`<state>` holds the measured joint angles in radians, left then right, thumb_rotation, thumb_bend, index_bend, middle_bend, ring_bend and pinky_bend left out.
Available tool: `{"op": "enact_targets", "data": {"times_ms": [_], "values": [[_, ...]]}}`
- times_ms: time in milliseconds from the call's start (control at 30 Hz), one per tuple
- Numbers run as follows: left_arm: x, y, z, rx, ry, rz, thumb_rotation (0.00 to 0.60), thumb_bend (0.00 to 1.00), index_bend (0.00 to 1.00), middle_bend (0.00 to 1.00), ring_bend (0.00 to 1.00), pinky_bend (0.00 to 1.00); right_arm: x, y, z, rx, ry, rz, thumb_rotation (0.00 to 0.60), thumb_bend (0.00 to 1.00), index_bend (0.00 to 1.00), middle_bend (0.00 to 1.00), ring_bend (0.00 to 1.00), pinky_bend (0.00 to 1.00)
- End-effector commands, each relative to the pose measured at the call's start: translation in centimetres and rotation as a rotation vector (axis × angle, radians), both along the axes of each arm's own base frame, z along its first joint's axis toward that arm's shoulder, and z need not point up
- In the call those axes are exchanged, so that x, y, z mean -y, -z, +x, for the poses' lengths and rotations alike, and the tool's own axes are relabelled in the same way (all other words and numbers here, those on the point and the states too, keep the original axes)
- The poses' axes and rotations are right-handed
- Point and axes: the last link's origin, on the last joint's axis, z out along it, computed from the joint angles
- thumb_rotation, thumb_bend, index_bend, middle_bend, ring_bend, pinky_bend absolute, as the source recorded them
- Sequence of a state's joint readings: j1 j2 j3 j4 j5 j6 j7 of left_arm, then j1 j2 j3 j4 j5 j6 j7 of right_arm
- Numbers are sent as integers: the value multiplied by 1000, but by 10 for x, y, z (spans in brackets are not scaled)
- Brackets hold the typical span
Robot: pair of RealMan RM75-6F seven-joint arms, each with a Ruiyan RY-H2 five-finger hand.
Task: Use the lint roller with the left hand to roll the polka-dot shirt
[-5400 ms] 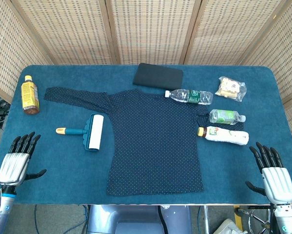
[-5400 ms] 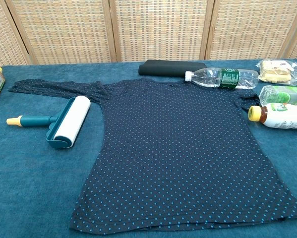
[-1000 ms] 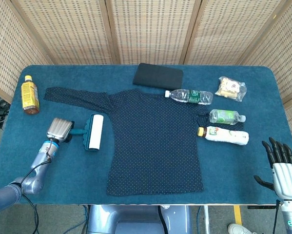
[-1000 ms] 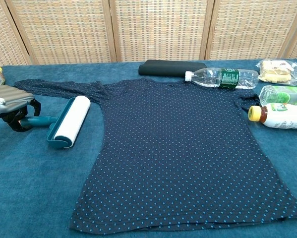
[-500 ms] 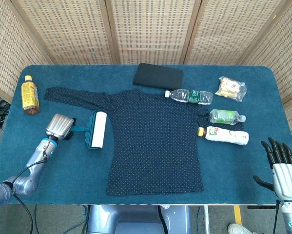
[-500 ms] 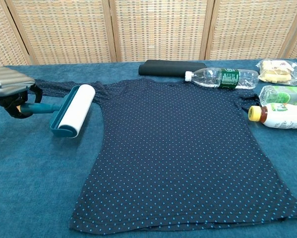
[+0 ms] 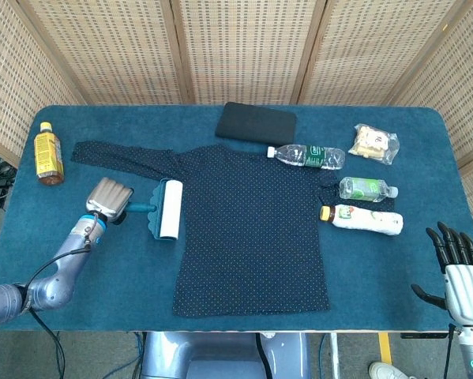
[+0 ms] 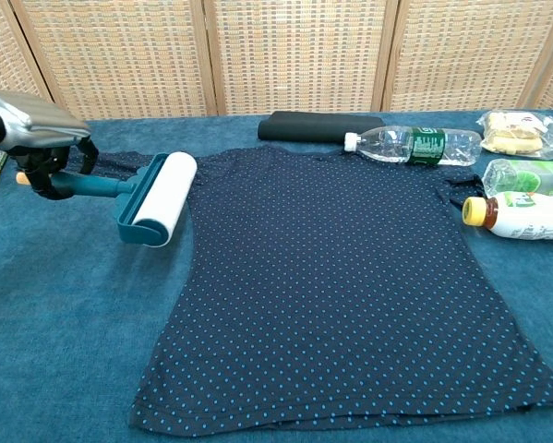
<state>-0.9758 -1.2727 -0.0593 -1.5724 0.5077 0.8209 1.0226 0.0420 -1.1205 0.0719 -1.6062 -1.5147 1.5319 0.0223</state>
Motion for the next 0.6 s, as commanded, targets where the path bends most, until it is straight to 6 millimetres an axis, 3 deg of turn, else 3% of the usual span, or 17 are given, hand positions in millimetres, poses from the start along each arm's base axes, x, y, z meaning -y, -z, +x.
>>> {"op": "enact_targets", "data": {"times_ms": [33, 600], "values": [[0, 9, 21, -34, 12, -13, 600, 723, 880, 820, 647, 626, 1, 0, -2, 3, 6, 3, 600, 80, 8, 0, 0, 0], [5, 55, 61, -150, 81, -71, 600, 730, 887, 826, 654, 628, 5, -4, -11, 38, 44, 1, 600, 81, 9, 0, 0, 0]]}}
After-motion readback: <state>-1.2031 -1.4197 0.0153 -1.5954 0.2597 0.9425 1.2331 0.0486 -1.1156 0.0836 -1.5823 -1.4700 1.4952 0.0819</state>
